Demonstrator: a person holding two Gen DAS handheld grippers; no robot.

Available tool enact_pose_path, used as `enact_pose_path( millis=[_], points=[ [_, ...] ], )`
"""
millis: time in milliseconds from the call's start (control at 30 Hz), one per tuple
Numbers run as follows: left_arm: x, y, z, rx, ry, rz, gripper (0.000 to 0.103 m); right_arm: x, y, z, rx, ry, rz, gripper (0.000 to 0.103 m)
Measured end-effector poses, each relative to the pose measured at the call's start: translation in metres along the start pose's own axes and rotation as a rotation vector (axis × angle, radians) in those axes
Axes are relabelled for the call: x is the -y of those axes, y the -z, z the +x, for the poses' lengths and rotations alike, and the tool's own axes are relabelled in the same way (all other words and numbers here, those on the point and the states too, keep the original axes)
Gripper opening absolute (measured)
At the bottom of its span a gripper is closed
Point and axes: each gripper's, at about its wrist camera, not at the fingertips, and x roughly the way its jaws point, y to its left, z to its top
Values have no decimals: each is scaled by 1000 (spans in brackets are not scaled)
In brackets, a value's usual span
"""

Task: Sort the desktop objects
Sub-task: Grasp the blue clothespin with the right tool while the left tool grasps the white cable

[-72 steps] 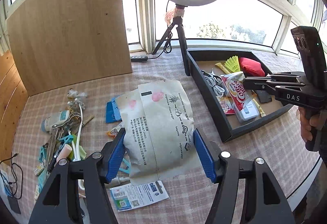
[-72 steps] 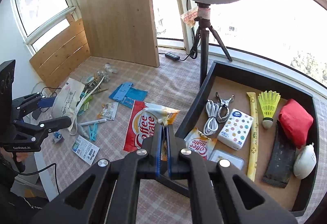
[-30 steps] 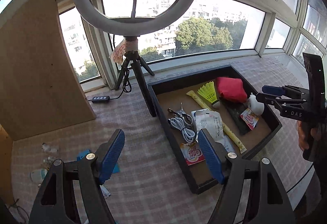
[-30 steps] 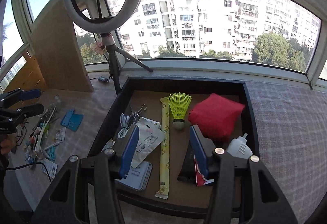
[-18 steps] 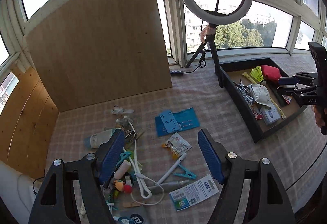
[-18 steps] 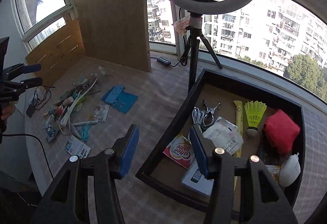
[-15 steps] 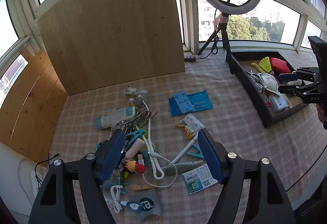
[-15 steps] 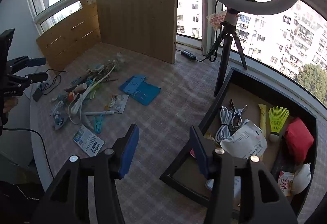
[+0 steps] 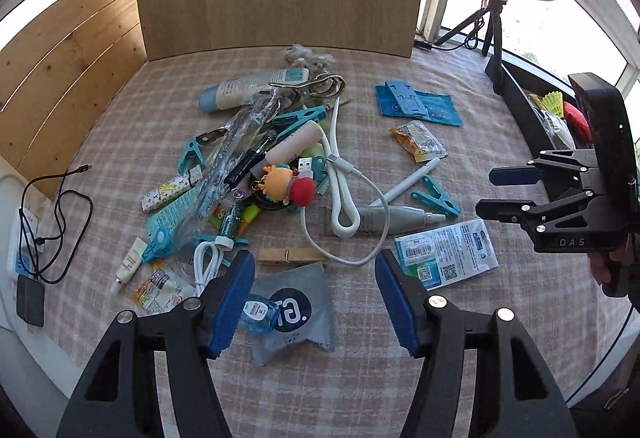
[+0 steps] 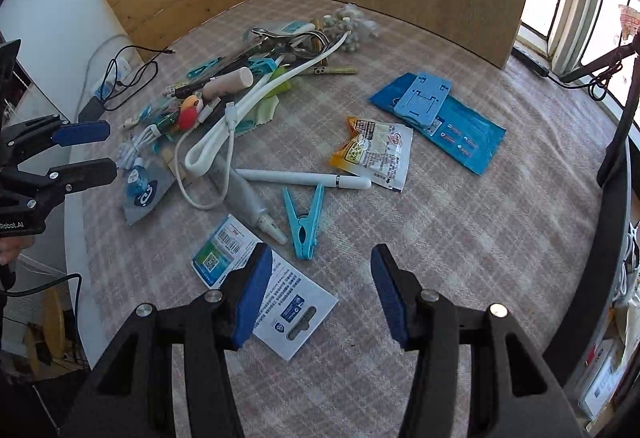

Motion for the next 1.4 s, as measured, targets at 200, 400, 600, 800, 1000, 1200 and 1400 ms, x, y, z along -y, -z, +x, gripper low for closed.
enact_pose_path(
  millis=[200, 400, 600, 800, 1000, 1200, 1400],
  points=[
    [22, -20, 31, -15, 74, 9, 59, 1, -8, 12, -3, 3, 24, 51],
    [26, -28, 59, -57, 86, 3, 54, 2, -9, 17, -15, 1, 8, 51],
    [26, -34, 71, -62, 103, 2, 51, 0, -12, 28, -37, 14, -23, 50],
    [30, -39, 84, -78, 116, 8, 50, -3, -19, 41, -64, 74, -55, 45],
    [34, -39, 90, -95, 96, 29, 30, -3, -21, 42, -75, 115, -91, 32],
    [17, -34, 81, -72, 117, -44, 23, 14, -18, 35, -64, 81, -16, 21],
    [5, -28, 64, -36, 157, -65, 23, 15, -14, 32, -67, 65, -19, 21]
  ],
)
